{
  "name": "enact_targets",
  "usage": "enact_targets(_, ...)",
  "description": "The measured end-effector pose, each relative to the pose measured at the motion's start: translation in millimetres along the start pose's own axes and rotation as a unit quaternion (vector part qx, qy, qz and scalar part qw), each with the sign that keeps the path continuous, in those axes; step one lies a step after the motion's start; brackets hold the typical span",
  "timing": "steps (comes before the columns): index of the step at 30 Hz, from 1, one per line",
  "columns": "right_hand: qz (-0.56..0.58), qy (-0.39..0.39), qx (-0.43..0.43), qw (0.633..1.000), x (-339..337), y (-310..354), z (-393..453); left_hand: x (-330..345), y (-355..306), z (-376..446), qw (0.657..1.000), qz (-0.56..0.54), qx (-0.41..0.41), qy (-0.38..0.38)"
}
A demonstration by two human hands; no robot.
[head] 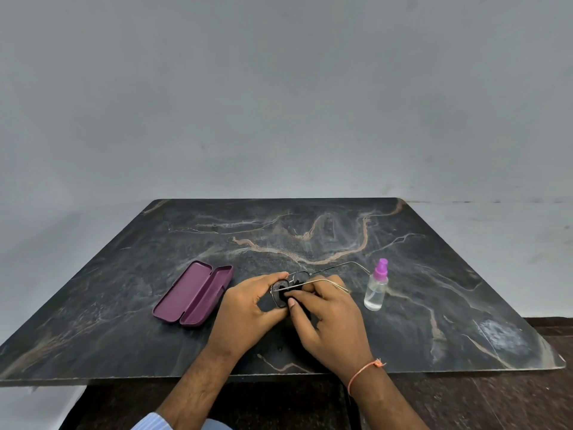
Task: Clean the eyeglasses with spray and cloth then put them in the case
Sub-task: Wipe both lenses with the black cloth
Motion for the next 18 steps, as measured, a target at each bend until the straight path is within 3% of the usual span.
enact_targets(8,0.063,0.031,-0.016,0.997,2.7,1.8,-2.1,1.7,3.3,0.2,1.0,0.006,0.004,0.005)
enact_targets(13,-0.027,-0.014,0.001,1.0,1.1,-1.1,2.3,3.7,1.2,0.9,1.0,0.001,0.024,0.004)
enact_targets(18,0.054,-0.065,0.067,0.994,-6.0,-10.1,-0.3,-0.9,9.6,4.7,0.998,-0.039,-0.031,-0.047)
Point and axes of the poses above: each hand's wrist, its own z-axis towards the middle knuckle, its own x-axis out of the palm, y = z × x, the point moved 4 cm from there along z, towards the middle knuckle, and after that the axes turned 1 degree about -z, right-handed, at the moved point
